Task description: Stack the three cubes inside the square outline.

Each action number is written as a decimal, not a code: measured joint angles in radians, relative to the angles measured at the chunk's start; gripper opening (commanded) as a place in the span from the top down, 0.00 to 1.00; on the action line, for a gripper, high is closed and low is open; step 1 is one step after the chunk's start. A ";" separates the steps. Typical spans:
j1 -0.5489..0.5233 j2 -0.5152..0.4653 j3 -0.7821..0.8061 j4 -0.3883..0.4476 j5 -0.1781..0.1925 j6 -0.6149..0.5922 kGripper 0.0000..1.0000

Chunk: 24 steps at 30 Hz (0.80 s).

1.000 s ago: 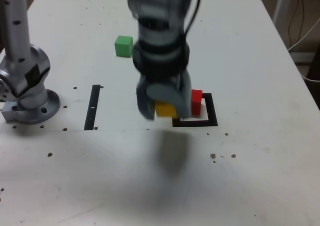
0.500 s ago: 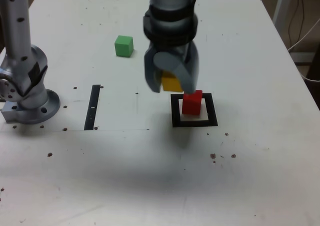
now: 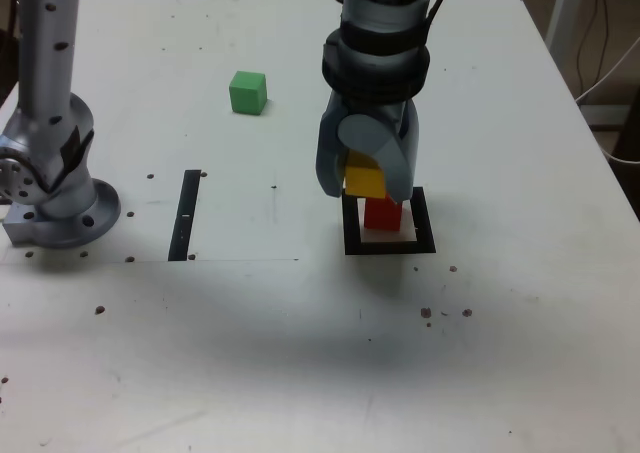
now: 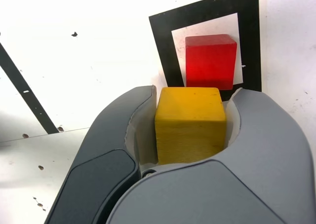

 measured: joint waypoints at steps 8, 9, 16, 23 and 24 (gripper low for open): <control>0.023 0.001 0.012 -0.029 0.010 0.022 0.77; 0.025 0.003 0.012 -0.033 0.010 0.028 0.77; 0.052 0.014 0.006 -0.040 0.011 0.053 0.77; 0.057 0.028 -0.002 -0.048 0.015 0.060 0.77; 0.057 0.028 -0.002 -0.049 0.016 0.060 0.77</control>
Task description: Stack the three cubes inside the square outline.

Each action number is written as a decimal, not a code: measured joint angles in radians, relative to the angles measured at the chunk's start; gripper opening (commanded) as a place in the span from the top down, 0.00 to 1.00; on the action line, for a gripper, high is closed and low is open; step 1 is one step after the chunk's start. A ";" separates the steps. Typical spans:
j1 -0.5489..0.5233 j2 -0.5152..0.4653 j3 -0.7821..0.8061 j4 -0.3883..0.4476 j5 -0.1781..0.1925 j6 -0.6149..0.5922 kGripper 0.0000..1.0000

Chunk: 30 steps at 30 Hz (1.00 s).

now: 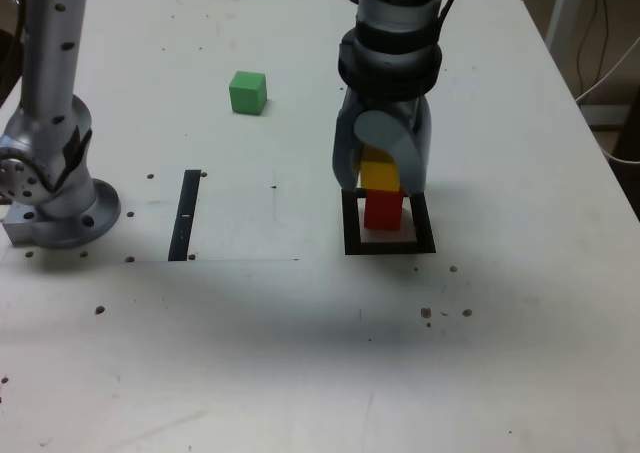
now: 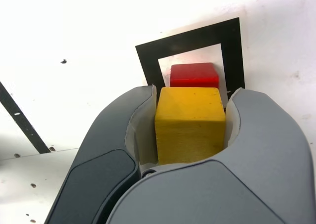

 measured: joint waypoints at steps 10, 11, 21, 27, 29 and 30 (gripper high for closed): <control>0.002 0.011 0.003 -0.025 -0.004 0.001 0.75; 0.002 0.012 0.004 -0.026 -0.005 0.001 0.75; 0.002 0.021 0.016 -0.032 -0.008 0.001 0.70; 0.002 0.027 0.019 -0.032 -0.008 0.001 0.62; 0.002 0.034 0.019 -0.032 -0.008 0.001 0.55; 0.002 0.035 0.019 -0.032 -0.008 0.002 0.51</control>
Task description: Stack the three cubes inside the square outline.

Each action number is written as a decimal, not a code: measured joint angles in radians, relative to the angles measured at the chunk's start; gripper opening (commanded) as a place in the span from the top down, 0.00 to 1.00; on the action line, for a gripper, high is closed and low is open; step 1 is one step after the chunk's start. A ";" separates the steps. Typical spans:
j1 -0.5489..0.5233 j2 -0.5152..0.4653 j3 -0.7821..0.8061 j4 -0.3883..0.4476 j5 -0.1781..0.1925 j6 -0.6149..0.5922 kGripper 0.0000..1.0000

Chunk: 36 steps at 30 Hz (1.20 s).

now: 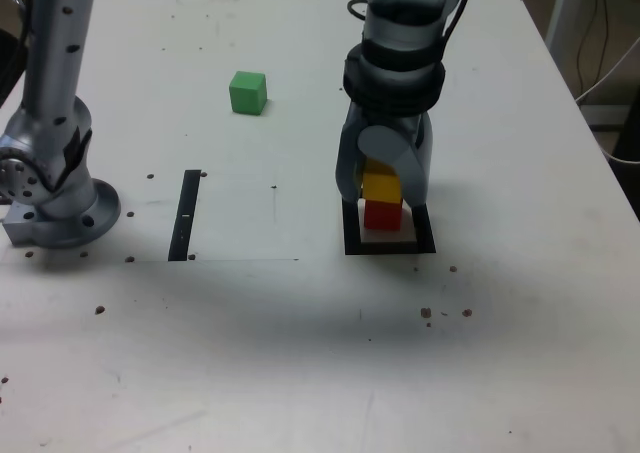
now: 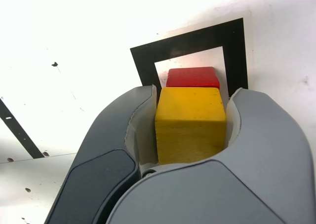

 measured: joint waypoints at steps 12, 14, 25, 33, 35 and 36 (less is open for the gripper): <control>0.009 -0.002 0.003 0.010 -0.010 0.022 0.00; 0.009 -0.010 0.004 0.015 -0.009 0.022 0.00; 0.014 -0.138 0.017 0.062 0.022 0.019 0.00; 0.189 -0.312 0.167 0.111 0.086 0.158 0.01; 0.256 -0.338 0.207 0.104 0.103 0.219 0.01; 0.288 -0.349 0.225 0.098 0.115 0.242 0.01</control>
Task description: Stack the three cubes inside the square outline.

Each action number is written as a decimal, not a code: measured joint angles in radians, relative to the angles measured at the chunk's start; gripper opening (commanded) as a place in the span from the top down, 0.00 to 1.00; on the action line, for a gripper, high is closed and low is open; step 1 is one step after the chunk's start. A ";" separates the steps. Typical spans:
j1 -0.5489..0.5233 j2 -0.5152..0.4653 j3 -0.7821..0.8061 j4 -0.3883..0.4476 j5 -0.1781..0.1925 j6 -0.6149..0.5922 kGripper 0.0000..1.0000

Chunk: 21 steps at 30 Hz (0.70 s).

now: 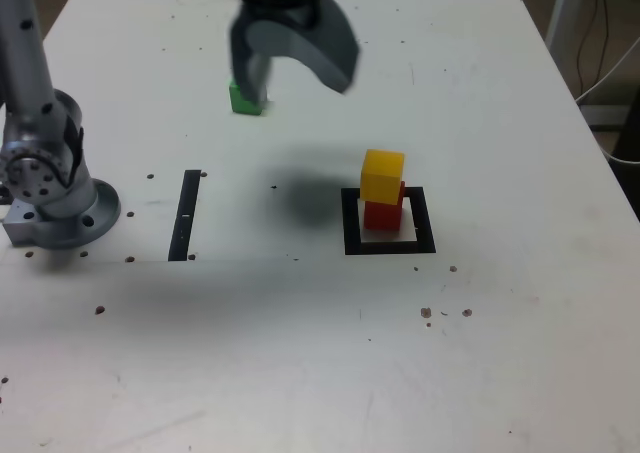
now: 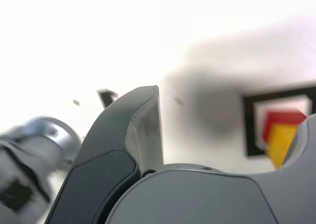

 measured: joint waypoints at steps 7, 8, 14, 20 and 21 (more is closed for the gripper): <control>0.225 -0.074 0.095 -0.040 0.106 0.117 0.00; 0.253 -0.074 0.111 -0.059 0.122 0.134 0.00; 0.380 -0.022 0.136 -0.153 0.145 0.165 0.00; 0.484 0.066 0.175 -0.246 0.155 0.238 0.00; 0.486 0.077 0.179 -0.252 0.155 0.244 0.00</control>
